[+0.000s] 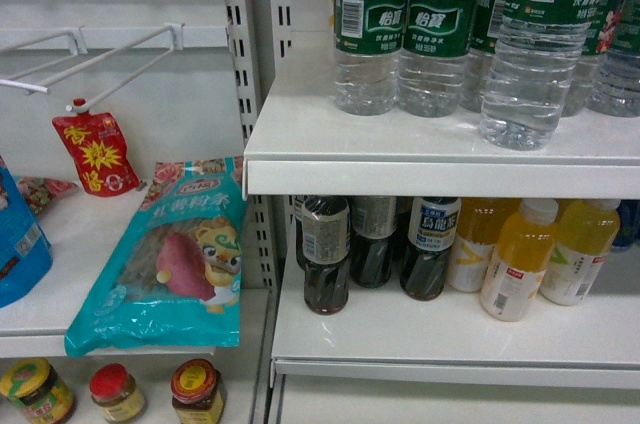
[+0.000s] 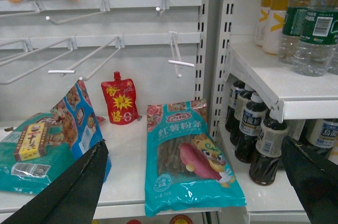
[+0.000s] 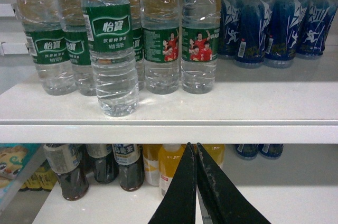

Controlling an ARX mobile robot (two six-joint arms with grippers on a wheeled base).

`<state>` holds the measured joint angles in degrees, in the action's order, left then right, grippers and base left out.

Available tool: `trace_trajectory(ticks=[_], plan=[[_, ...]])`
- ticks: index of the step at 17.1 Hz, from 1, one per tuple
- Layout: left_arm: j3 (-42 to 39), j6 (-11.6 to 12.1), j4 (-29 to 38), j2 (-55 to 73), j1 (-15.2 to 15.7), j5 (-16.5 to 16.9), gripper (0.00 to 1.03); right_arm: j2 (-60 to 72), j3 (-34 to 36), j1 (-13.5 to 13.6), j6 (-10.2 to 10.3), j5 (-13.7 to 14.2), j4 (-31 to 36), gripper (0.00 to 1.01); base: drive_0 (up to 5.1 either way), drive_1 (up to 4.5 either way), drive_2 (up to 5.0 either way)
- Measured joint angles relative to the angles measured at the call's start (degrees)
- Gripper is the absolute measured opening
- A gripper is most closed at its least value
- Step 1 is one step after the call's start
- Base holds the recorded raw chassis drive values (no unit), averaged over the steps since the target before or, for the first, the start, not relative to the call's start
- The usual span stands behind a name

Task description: Move water from second to third shelf

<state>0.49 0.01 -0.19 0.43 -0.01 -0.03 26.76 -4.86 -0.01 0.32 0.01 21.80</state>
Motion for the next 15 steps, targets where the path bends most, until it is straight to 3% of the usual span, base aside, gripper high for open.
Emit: trace_trajectory(ticks=[6,8,15], plan=[[0.0,0.0,0.0,0.0,0.0,0.0,0.98,-9.4,4.2,0.0,0.0,0.0,-4.4,0.02,0.0,0.00,0.0],[0.0,0.0,0.0,0.0,0.0,0.0,0.98,-13.5,4.2,0.0,0.0,0.0,-8.3,0.02,0.0,0.00,0.0],[0.0,0.0,0.0,0.0,0.0,0.0,0.98,-16.5,4.2,0.0,0.0,0.0,-11.3,0.02,0.0,0.00,0.0]])
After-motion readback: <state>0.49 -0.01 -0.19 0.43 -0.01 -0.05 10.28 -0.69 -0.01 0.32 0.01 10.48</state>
